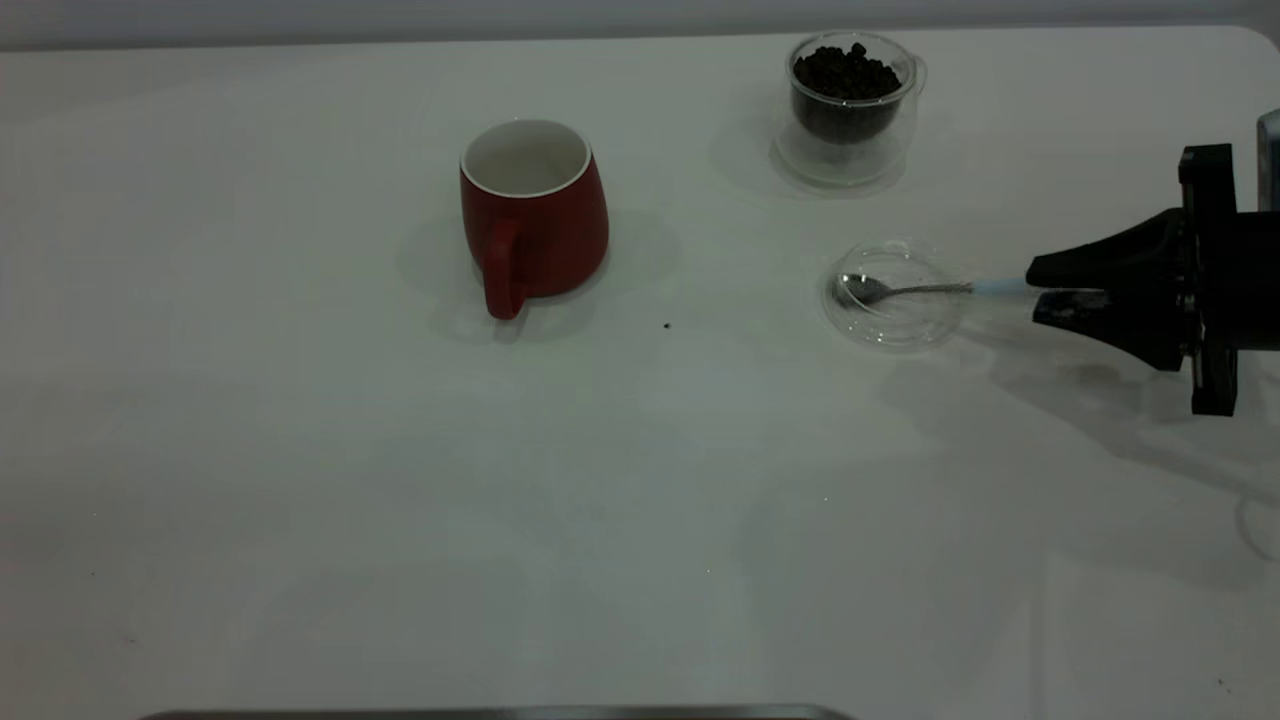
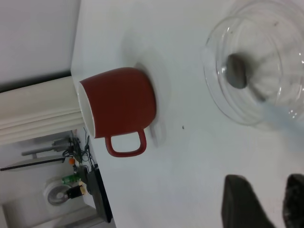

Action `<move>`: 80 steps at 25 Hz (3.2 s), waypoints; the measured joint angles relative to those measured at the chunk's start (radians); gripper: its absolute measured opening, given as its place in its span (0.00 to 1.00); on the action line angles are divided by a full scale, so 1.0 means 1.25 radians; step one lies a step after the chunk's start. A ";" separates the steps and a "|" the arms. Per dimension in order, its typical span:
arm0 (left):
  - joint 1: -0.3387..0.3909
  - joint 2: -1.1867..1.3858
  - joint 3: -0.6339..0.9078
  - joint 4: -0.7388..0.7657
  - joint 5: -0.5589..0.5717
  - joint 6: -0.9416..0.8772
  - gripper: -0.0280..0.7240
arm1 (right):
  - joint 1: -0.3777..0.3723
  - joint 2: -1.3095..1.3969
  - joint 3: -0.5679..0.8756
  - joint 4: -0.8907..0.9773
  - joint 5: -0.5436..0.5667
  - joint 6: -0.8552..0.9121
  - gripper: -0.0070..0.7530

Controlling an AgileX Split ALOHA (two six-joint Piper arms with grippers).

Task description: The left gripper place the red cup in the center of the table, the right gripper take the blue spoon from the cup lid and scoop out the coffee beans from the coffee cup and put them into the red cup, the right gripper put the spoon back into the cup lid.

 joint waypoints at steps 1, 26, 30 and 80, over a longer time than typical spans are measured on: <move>0.000 0.000 0.000 0.000 0.000 0.000 0.82 | 0.000 0.000 0.000 0.000 0.002 0.000 0.43; 0.000 0.000 0.000 0.000 0.000 -0.005 0.82 | -0.011 -0.542 0.087 -0.393 -0.250 0.353 0.60; 0.000 0.000 0.000 0.000 0.000 -0.005 0.82 | 0.029 -0.761 0.089 -0.599 -0.282 0.574 0.60; 0.000 0.000 0.000 0.000 0.000 0.000 0.82 | 0.175 -1.997 0.267 -1.410 0.023 1.078 0.60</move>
